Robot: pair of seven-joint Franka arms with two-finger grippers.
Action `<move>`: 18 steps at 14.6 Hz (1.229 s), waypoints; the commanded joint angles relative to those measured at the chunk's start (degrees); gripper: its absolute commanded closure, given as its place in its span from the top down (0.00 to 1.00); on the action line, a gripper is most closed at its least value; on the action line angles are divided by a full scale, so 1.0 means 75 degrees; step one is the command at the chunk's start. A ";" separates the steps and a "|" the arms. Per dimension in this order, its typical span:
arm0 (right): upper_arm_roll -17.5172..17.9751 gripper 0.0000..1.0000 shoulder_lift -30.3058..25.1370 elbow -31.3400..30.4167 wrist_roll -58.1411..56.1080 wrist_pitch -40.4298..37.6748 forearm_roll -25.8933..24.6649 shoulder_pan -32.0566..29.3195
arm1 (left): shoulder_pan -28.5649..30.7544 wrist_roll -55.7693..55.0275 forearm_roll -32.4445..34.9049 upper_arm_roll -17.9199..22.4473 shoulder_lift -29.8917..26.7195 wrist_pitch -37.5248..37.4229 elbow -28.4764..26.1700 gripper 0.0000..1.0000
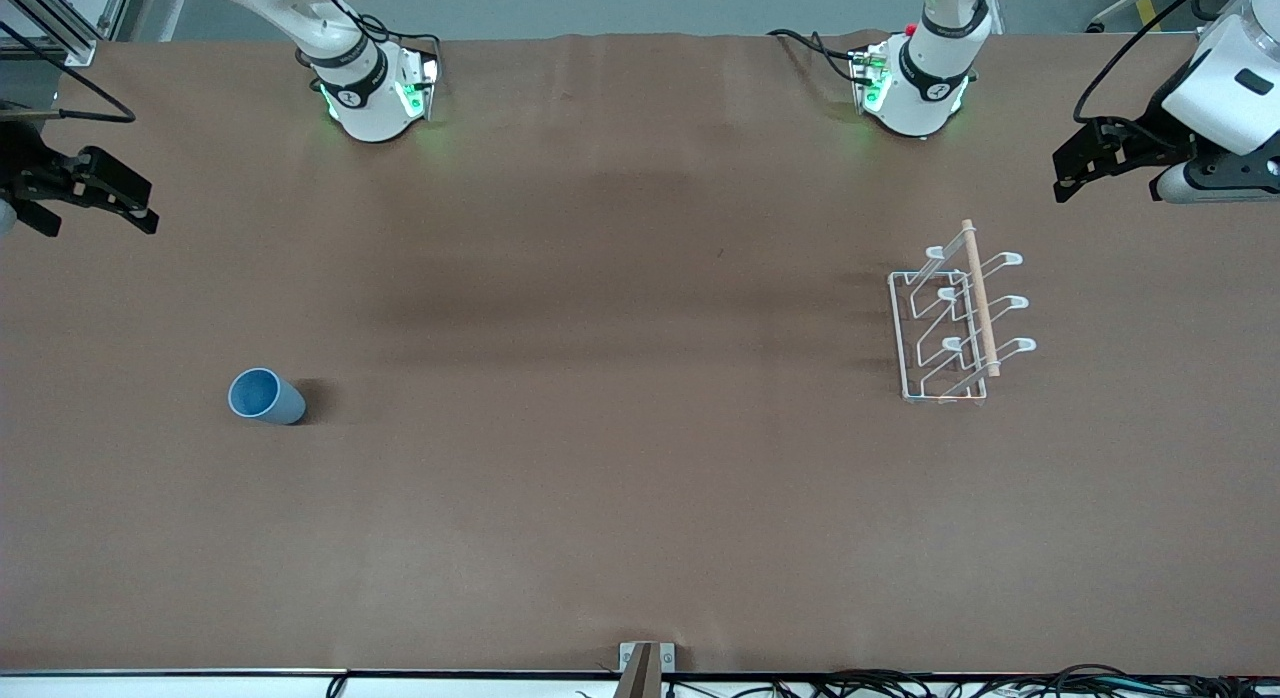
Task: Hang cup on cup holder
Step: 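Reach the right gripper down toward the light blue cup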
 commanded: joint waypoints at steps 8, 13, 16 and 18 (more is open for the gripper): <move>-0.0065 1.00 -0.0047 -0.0047 -0.0120 0.0090 0.0030 -0.0016 | 0.0049 0.0138 -0.0022 -0.0019 0.0101 -0.0113 0.0258 1.00; -0.0076 1.00 0.0234 -0.0864 -0.0318 0.1245 0.0030 -0.0507 | 0.0061 0.0173 -0.0081 -0.0007 0.0113 -0.0113 0.0234 1.00; -0.0076 1.00 0.0595 -0.1685 -0.0565 0.2511 0.0030 -0.0777 | 0.0061 0.0185 -0.0104 -0.0007 0.0171 -0.0113 0.0234 1.00; -0.0076 1.00 0.1239 -0.1781 -0.0577 0.3052 0.0030 -0.1034 | 0.0061 0.0185 -0.0116 -0.0007 0.0195 -0.0113 0.0234 1.00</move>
